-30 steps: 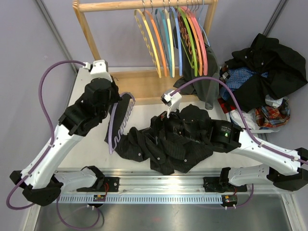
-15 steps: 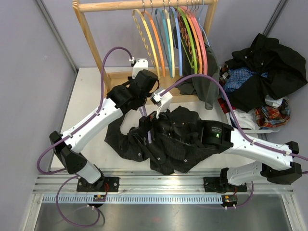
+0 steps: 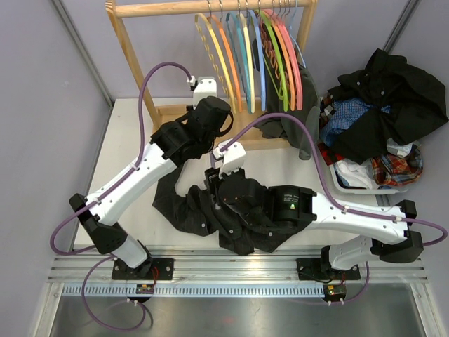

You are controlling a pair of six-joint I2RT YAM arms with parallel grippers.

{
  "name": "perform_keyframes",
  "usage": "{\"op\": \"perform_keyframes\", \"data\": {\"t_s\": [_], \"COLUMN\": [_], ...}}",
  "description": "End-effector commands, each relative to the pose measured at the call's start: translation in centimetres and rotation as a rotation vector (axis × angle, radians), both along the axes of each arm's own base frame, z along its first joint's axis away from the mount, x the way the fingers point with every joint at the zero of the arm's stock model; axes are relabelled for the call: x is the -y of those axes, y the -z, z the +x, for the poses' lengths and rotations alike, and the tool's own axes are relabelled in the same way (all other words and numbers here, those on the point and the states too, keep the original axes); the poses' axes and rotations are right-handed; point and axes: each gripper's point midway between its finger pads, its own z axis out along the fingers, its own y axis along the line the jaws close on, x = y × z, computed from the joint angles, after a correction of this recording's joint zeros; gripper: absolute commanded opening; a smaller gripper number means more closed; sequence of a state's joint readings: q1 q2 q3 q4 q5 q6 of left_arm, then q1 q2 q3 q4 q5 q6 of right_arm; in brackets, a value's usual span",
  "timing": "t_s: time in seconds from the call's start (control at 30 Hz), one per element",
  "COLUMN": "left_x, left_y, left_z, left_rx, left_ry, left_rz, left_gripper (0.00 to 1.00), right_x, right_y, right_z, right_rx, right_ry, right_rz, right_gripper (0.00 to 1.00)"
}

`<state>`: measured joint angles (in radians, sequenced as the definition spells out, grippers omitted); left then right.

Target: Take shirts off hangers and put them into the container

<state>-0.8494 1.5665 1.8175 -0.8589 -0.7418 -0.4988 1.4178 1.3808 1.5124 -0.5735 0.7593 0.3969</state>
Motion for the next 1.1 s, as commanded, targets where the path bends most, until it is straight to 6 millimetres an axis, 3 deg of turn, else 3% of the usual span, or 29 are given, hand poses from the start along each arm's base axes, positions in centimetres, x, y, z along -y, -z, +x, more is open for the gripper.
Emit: {"op": "perform_keyframes", "data": {"t_s": [0.0, 0.1, 0.23, 0.27, 0.33, 0.43, 0.47, 0.5, 0.57, 0.6, 0.67, 0.7, 0.77, 0.9, 1.07], "left_x": [-0.8, -1.4, -1.7, -1.7, -1.6, -1.7, -1.8, -1.8, -2.0, -2.0, -2.5, -2.6, -3.3, -4.9, -8.4], "left_y": [-3.9, -4.2, -5.1, -5.4, -5.8, -6.6, -6.8, -7.0, -7.3, -7.6, -8.2, -8.4, -9.4, -10.8, -11.7], "left_z": [-0.8, -0.9, -0.9, -1.0, -1.1, -1.5, -1.6, -1.7, -2.2, -2.4, -3.0, -3.3, -3.9, -5.1, -7.5], "left_rx": [0.091, 0.104, 0.125, 0.131, 0.14, 0.158, 0.164, 0.168, 0.177, 0.187, 0.206, 0.215, 0.247, 0.279, 0.306], "left_ry": [-0.019, -0.026, -0.033, -0.027, -0.011, 0.016, 0.019, 0.026, 0.05, 0.056, 0.071, 0.083, 0.089, 0.08, 0.041], "left_rz": [-0.089, -0.072, -0.07, -0.076, -0.088, -0.106, -0.108, -0.112, -0.12, -0.135, -0.154, -0.167, -0.192, -0.217, -0.241], "left_gripper": [0.0, 0.0, 0.0, 0.0, 0.0, 0.02, 0.2, 0.28, 0.34, 0.47, 0.62, 0.76, 0.8, 0.99, 0.99], "right_x": [1.8, 2.1, 2.5, 2.5, 2.9, 3.6, 4.0, 4.3, 4.7, 4.9, 5.2, 5.4, 5.6, 6.0, 6.6], "right_y": [-2.8, -2.9, -2.6, -2.4, -2.1, -2.0, -2.1, -2.2, -3.0, -3.1, -3.6, -3.7, -4.1, -4.8, -6.4], "right_z": [1.1, 1.1, 0.9, 0.9, 0.9, 0.9, 0.9, 1.0, 0.9, 0.9, 0.9, 1.0, 0.9, 1.0, 1.2], "right_rx": [0.035, 0.032, 0.019, 0.017, 0.012, 0.015, 0.017, 0.022, 0.034, 0.043, 0.056, 0.061, 0.067, 0.081, 0.127], "right_ry": [0.119, 0.125, 0.125, 0.129, 0.138, 0.15, 0.154, 0.153, 0.145, 0.143, 0.14, 0.144, 0.138, 0.138, 0.139], "right_rz": [0.09, 0.09, 0.084, 0.081, 0.073, 0.069, 0.076, 0.073, 0.096, 0.094, 0.095, 0.095, 0.101, 0.12, 0.126], "right_gripper": [0.38, 0.25, 0.2, 0.09, 0.02, 0.0, 0.0, 0.0, 0.0, 0.0, 0.0, 0.0, 0.0, 0.0, 0.0]}}
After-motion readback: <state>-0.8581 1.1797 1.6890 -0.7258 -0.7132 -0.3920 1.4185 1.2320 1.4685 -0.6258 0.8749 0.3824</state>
